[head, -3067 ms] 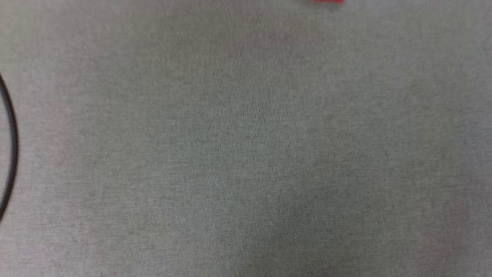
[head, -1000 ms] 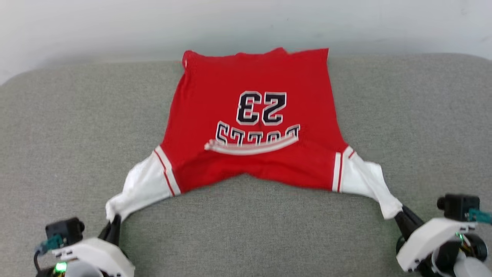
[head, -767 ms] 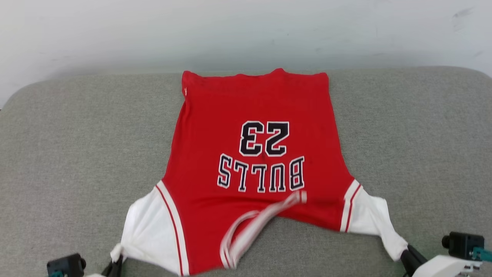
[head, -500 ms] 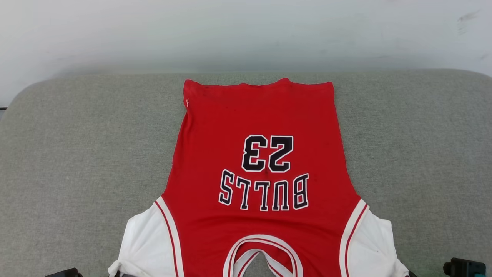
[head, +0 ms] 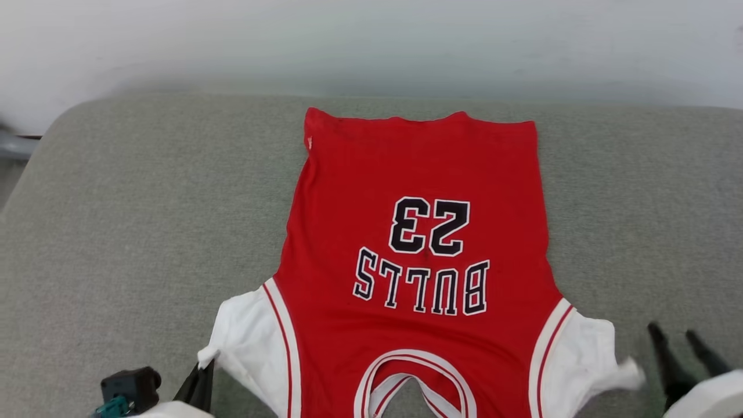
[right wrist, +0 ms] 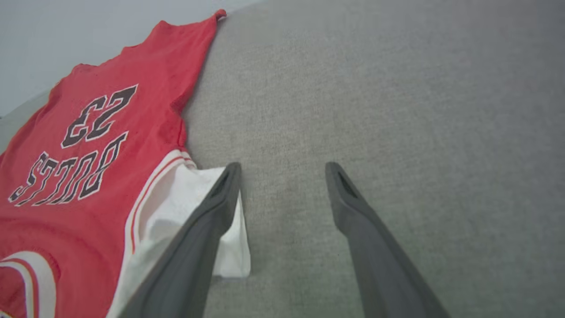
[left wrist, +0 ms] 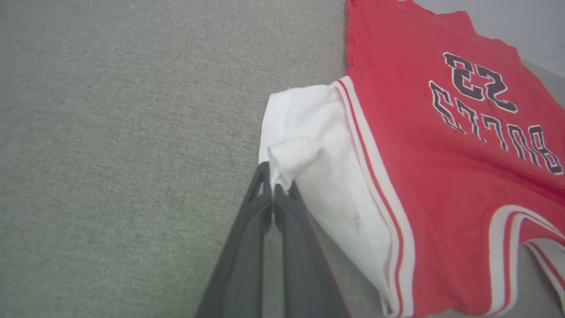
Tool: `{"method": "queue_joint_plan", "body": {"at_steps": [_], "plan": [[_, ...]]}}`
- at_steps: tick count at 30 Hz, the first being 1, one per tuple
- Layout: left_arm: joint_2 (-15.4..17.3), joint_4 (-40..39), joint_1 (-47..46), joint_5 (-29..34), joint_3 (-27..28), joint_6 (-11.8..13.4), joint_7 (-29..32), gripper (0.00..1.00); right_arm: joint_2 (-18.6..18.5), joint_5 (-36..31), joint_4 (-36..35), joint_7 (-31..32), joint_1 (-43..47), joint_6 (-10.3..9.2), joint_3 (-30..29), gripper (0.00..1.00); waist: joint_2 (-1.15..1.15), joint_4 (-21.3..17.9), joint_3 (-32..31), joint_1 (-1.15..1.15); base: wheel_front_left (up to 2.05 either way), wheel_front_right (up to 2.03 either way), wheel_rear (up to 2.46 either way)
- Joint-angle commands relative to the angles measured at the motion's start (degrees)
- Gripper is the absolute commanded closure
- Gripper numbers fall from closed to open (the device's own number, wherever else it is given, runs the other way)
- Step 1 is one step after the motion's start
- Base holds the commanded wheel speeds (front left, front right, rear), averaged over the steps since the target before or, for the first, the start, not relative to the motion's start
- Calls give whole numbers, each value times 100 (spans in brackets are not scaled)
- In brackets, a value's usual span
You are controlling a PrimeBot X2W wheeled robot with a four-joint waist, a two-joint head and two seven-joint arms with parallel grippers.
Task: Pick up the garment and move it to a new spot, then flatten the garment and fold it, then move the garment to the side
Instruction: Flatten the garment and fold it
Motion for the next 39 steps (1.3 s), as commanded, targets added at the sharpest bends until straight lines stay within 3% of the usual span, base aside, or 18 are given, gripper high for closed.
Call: {"method": "queue_joint_plan", "body": {"at_steps": [1,5,11,20,31,39], "plan": [[-41,-92,-130,69,-36,39,-51,100,-92,18,11,27,-291,-4,-77,0,0,114,65,0,0,0,0],[-88,-342,-409,293,-174,100,-129,100,-357,169,263,286,-978,-4,-244,0,0,364,210,0,0,0,0],[-206,-752,-783,570,-358,225,-165,100,-803,492,925,1147,-2235,-3,-190,0,0,734,561,0,0,0,0],[-459,-1138,-1372,880,-727,177,-239,100,-1400,441,2047,3103,-4337,-4,-102,0,0,1394,1262,0,0,0,0],[-813,-1222,-1956,1020,-1054,-53,-568,100,-1536,-447,2518,4376,-6087,-4,140,0,0,1980,2133,0,0,0,0],[-911,-1054,-2128,1001,-1092,-150,-757,100,-1511,-773,3007,4967,-6128,-7,94,0,0,2097,2486,0,0,0,0]]}}
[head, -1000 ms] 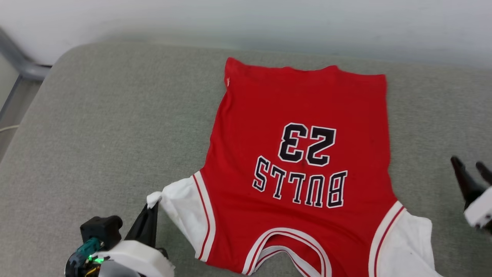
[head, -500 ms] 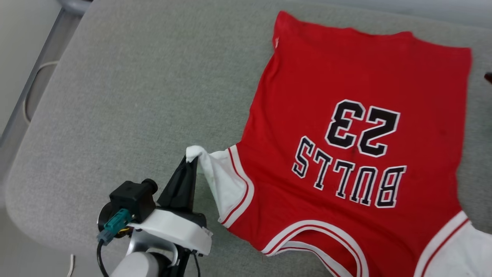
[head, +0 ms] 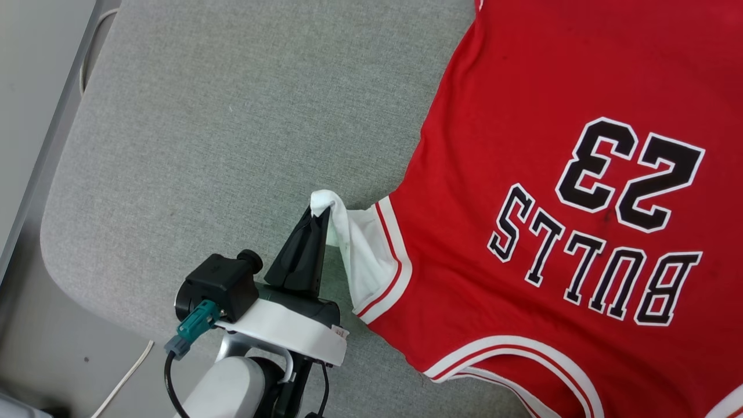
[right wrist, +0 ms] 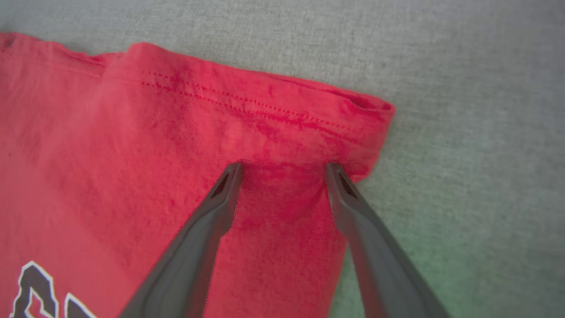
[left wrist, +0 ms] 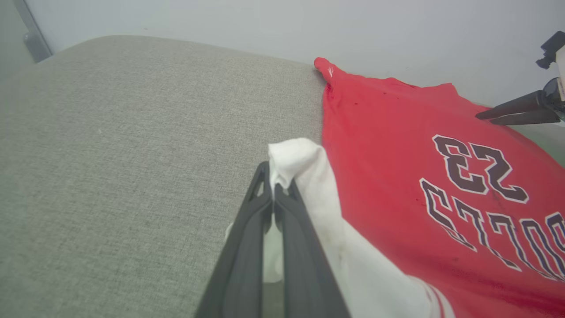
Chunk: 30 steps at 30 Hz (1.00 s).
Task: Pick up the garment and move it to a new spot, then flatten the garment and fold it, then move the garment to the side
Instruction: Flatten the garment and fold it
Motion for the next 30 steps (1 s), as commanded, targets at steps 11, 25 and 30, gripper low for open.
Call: {"method": "queue_joint_plan", "body": {"at_steps": [11,25,30], "plan": [[-28,218,-103,-84,25,-54,-122,100,135,-195,318,845,491,-11,-70,100,0,57,81,-1,0,0,0],[213,521,194,-274,216,97,67,100,-318,394,-1088,293,1171,-10,41,100,0,-571,-710,-1,0,0,0],[398,523,335,-348,378,241,218,100,-117,675,-1944,-6,2300,-10,-176,100,0,-1036,-1040,-1,0,0,0]]}}
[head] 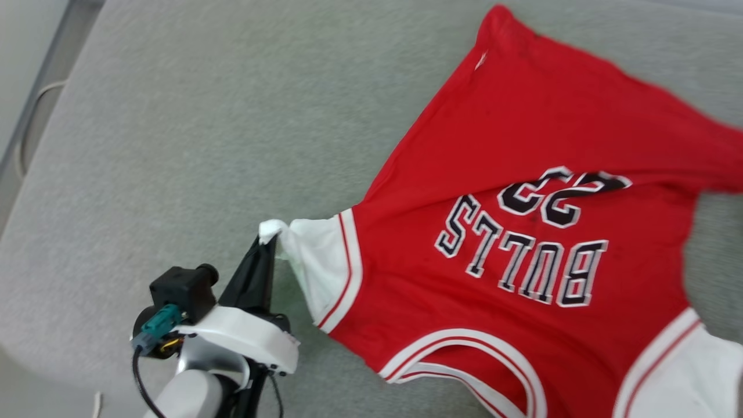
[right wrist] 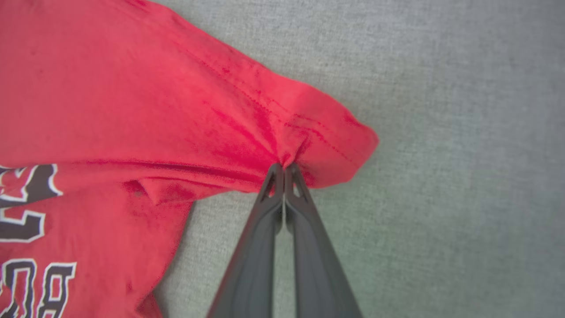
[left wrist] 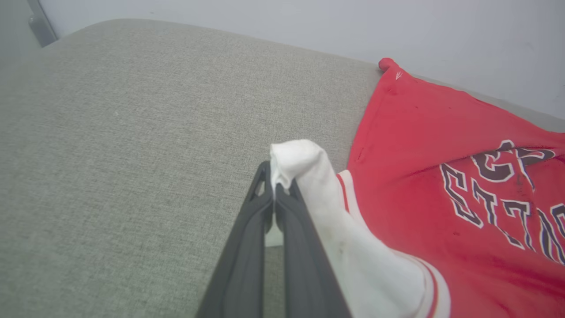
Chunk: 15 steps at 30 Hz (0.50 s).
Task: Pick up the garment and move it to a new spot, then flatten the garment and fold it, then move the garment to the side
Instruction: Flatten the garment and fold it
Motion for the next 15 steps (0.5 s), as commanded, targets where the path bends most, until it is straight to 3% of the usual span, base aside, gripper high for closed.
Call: {"method": "queue_joint_plan", "body": {"at_steps": [1,8,15], "plan": [[61,3,74,-33,49,50,45,100,63,71,-196,-83,322,-9,-61,100,0,-369,-299,-1,0,0,0],[332,80,447,-244,355,279,292,100,515,294,-1341,-577,1962,-8,-285,100,0,-1049,-698,-1,0,0,0],[531,193,842,-485,585,423,506,100,1207,282,-1921,-929,3433,-9,-537,100,0,-1522,-1048,-1,0,0,0]]}}
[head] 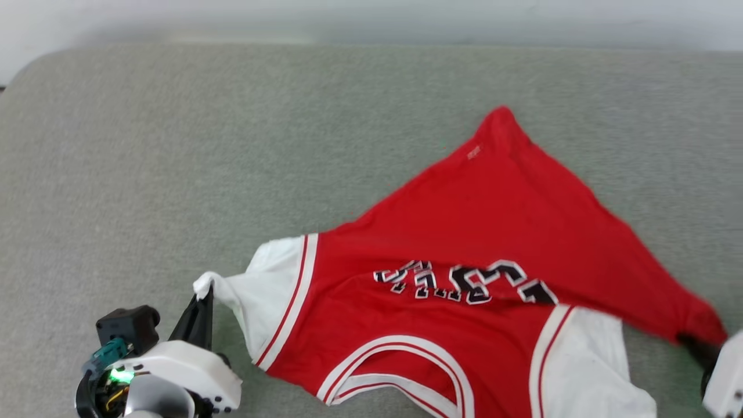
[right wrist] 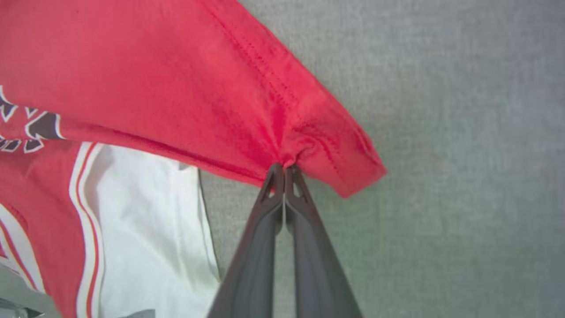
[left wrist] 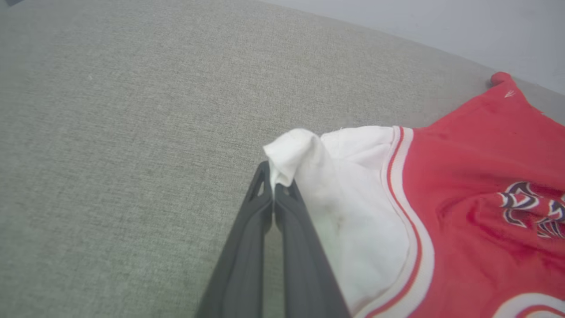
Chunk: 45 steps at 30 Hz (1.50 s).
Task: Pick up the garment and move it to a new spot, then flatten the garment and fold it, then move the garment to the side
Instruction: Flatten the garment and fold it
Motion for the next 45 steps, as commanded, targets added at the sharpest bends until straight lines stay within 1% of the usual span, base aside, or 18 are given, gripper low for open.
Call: {"method": "queue_joint_plan", "body": {"at_steps": [1,9,15,16,17,18,22,24,25,26,30,33,36,39,40,43,44,45], "plan": [[61,9,136,-43,47,42,29,100,165,-10,-73,-65,314,-9,-59,100,0,-261,-254,0,0,0,0],[198,103,445,-205,181,90,120,100,1058,-54,-2,-297,1563,-9,-296,100,0,-465,-458,0,0,0,0],[220,117,495,-255,193,93,144,100,1343,95,457,-646,1721,-10,-172,100,0,-525,-473,0,0,0,0],[222,115,494,-262,188,87,151,100,1352,76,504,-801,1676,-10,-163,96,0,-525,-471,0,0,0,0],[223,116,491,-265,183,85,149,100,1357,95,546,-937,1633,-10,-126,51,0,-525,-473,0,0,0,0],[221,115,492,-261,180,83,148,100,1346,131,557,-1091,1594,-10,-78,0,0,-526,-481,0,0,0,0],[200,82,487,-265,159,88,124,100,1047,-60,413,-2201,1324,-13,-238,0,0,-507,-484,0,0,0,0],[187,61,463,-264,143,83,111,100,999,-178,437,-2678,1308,-7,-229,0,0,-486,-481,0,0,0,0],[187,61,463,-264,143,83,111,100,999,-178,437,-2678,1308,-7,-229,0,0,-486,-481,0,0,0,0],[181,55,444,-263,138,82,111,100,960,-212,430,-2895,1221,-7,-239,0,0,-472,-476,0,0,0,0],[127,4,310,-241,103,66,62,100,611,-256,538,-3635,717,-7,-197,0,0,-374,-414,0,0,0,0],[57,-22,171,-208,29,45,41,100,342,-169,757,-3849,280,-7,12,0,0,-244,-339,0,0,0,0],[-46,0,-59,-157,-95,-21,3,100,-79,9,1040,-3582,-356,-7,576,0,0,-28,-223,0,0,0,0],[-145,60,-237,-117,-195,-90,-31,100,-439,161,1240,-3058,-840,-7,1027,0,0,137,-149,0,0,0,0],[-145,60,-237,-117,-195,-90,-31,100,-439,161,1240,-3058,-840,-7,1027,0,0,137,-149,0,0,0,0],[-227,130,-405,-74,-307,-160,-57,100,-833,324,1368,-2372,-1338,-7,1460,0,0,296,-75,0,0,0,0],[-283,173,-515,-57,-376,-207,-87,100,-1035,444,1373,-1879,-1657,-7,1736,0,0,407,-23,0,0,0,0],[-308,190,-564,-48,-398,-225,-104,100,-1106,512,1357,-1613,-1805,-7,1847,0,0,455,1,0,0,0,0]]}}
